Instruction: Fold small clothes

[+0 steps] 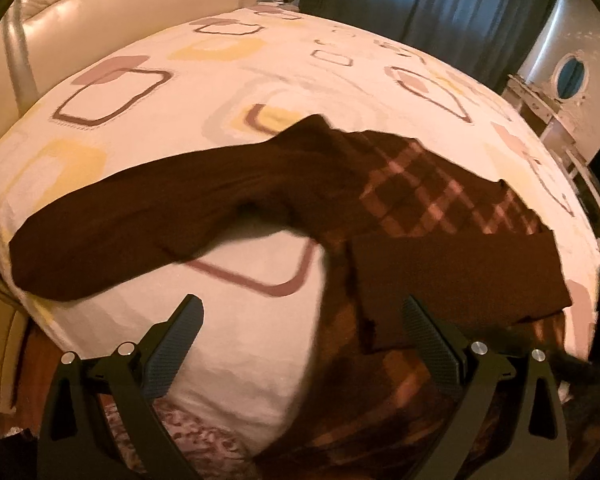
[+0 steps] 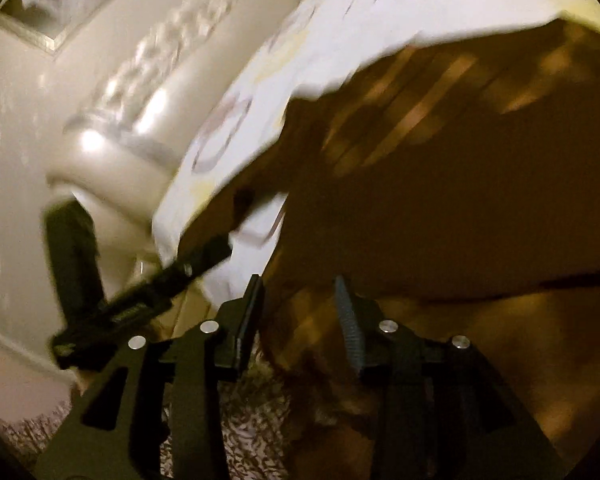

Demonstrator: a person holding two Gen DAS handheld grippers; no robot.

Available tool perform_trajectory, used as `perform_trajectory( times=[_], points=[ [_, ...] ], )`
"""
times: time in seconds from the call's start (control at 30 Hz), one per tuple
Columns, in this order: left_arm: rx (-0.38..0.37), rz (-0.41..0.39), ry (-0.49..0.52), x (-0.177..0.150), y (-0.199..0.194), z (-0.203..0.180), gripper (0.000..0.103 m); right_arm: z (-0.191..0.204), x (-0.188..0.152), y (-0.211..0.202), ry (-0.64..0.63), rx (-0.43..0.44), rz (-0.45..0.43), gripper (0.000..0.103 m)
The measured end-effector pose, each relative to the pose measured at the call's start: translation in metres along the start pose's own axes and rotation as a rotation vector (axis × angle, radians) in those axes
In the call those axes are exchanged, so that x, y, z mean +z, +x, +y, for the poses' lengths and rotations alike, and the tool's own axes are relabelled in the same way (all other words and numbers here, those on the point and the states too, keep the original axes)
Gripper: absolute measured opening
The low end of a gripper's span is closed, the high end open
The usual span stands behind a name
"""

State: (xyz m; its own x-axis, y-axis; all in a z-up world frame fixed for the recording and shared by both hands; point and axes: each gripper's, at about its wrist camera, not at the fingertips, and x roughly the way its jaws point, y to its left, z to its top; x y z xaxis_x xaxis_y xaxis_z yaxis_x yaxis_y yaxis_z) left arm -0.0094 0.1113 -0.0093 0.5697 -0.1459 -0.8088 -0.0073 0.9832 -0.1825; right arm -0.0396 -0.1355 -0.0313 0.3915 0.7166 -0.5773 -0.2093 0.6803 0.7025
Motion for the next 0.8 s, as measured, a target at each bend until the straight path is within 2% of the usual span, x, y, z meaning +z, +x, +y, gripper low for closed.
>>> perform_trajectory(
  times=[0.07,0.1,0.2,0.27,0.3,0.4,0.47,0.53,0.57,0.6,0.67,0.73,0.8],
  points=[
    [-0.024,-0.008,0.01,0.005,0.0,-0.012,0.099,-0.021,0.01,-0.04,0.041,-0.059,-0.109,0.042],
    [-0.039,-0.013,0.016,0.007,0.001,-0.019,0.099,-0.04,0.015,-0.068,0.078,-0.107,-0.192,0.043],
    [-0.087,-0.029,0.045,0.012,0.003,-0.041,0.099,-0.1,0.021,-0.13,0.22,-0.253,-0.354,0.043],
    [-0.112,-0.034,0.068,0.014,0.01,-0.056,0.099,-0.139,0.019,-0.157,0.318,-0.353,-0.409,0.043],
    [-0.121,-0.027,0.078,0.015,0.015,-0.062,0.099,-0.16,0.017,-0.166,0.369,-0.375,-0.419,0.043],
    [-0.122,0.007,0.102,0.014,0.037,-0.075,0.099,-0.202,0.011,-0.171,0.483,-0.324,-0.394,0.043],
    [-0.117,0.043,0.099,0.011,0.052,-0.079,0.099,-0.216,0.007,-0.164,0.519,-0.25,-0.369,0.043],
    [-0.108,0.078,0.087,0.007,0.065,-0.081,0.099,-0.218,0.009,-0.159,0.504,-0.225,-0.361,0.04],
    [-0.103,0.089,0.082,0.005,0.07,-0.081,0.099,-0.217,0.01,-0.156,0.489,-0.223,-0.351,0.027],
    [-0.097,0.092,0.082,0.004,0.072,-0.081,0.099,-0.216,0.011,-0.151,0.476,-0.22,-0.328,0.008],
    [-0.081,0.092,0.096,0.002,0.075,-0.082,0.099,-0.216,0.011,-0.146,0.464,-0.233,-0.302,0.007],
    [-0.068,0.099,0.1,0.001,0.078,-0.081,0.099,-0.216,0.009,-0.151,0.451,-0.257,-0.321,0.007],
    [-0.055,0.101,0.097,0.001,0.081,-0.078,0.099,-0.225,0.002,-0.156,0.478,-0.231,-0.338,0.006]
  ],
)
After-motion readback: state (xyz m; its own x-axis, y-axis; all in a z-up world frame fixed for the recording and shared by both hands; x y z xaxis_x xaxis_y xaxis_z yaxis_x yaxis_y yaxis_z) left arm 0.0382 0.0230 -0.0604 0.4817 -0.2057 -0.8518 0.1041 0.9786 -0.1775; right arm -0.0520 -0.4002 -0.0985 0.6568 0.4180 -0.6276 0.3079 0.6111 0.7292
